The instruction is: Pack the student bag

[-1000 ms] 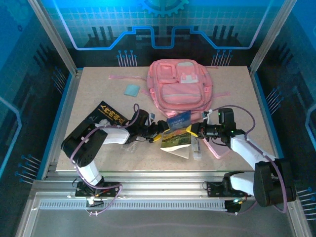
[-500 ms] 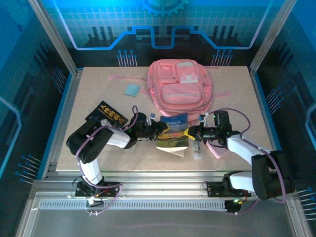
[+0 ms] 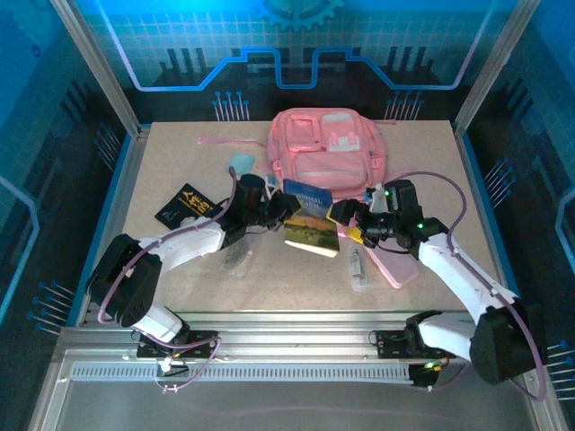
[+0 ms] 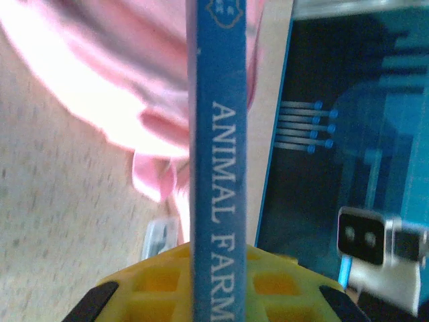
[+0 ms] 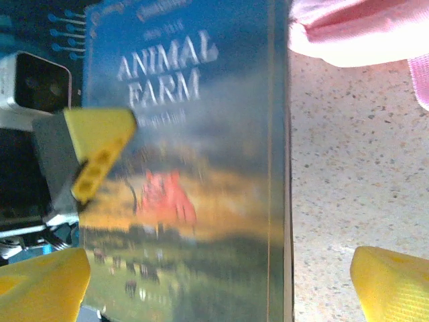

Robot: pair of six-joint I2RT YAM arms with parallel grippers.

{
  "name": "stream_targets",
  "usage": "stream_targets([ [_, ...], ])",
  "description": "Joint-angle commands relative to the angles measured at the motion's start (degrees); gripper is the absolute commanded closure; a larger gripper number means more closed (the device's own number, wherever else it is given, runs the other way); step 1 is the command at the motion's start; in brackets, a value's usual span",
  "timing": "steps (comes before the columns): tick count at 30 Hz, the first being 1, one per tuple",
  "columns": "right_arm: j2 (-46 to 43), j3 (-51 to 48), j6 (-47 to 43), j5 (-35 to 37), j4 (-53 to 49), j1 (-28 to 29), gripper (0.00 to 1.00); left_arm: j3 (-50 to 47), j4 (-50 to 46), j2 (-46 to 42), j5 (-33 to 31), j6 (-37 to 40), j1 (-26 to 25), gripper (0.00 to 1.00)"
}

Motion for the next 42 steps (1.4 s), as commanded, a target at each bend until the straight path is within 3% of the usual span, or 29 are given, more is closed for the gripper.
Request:
stream_targets([
  [1, -1.3, 0.1, 8.3, 6.2, -3.5, 2.9, 0.0, 6.5, -1.9, -0.1, -9.6, 2.8, 2.2, 1.0],
  [9, 1.2, -3.4, 27.3, 14.5, 20.3, 10.9, 0.0, 11.9, 6.8, 7.9, -18.2, -3.3, 3.2, 1.0],
  [12, 4.5, -1.9, 30.3, 17.8, 26.8, 12.3, 0.0, 11.0, 8.9, 8.1, -20.6, -4.4, 2.3, 1.0],
  [17, 13.5, 1.9, 35.4, 17.4, 35.3, 13.9, 0.0, 8.2, 12.7, 6.8, -24.1, -6.6, 1.1, 1.0],
  [22, 20.2, 2.8, 40.1, 20.2, 46.9, 15.9, 0.02, 7.8, 14.1, 6.5, -24.7, -7.6, 0.3, 1.0],
  [24, 20.9, 3.7, 39.6, 21.6, 48.3, 15.9, 0.1, 7.2, 14.6, 6.3, -25.0, -7.9, -0.1, 1.0],
  [32, 17.0, 2.1, 37.6, 29.6, 41.9, 14.3, 0.67, 7.0, 14.8, 6.8, -24.7, -7.6, -0.7, 0.98],
  [35, 16.9, 1.2, 36.6, 28.7, 42.9, 12.2, 1.0, 8.1, 14.2, 7.8, -23.0, -7.1, -0.8, 0.9],
  [37, 16.3, 0.6, 35.4, 28.1, 42.9, 10.5, 1.0, 9.4, 13.2, 8.5, -21.3, -5.5, -0.8, 0.71],
  [39, 14.6, -0.1, 32.5, 27.5, 40.6, 8.1, 1.0, 12.5, 8.6, 9.2, -19.1, -1.4, -0.8, 0.41],
  [40, 13.7, -0.3, 30.7, 27.5, 38.6, 6.9, 1.0, 14.4, 6.6, 10.0, -17.8, 2.0, -0.8, 0.32],
  [42, 11.6, -1.1, 26.5, 26.0, 35.1, 3.2, 1.0, 20.6, -2.0, 12.3, -15.5, 9.3, -0.8, 0.26],
])
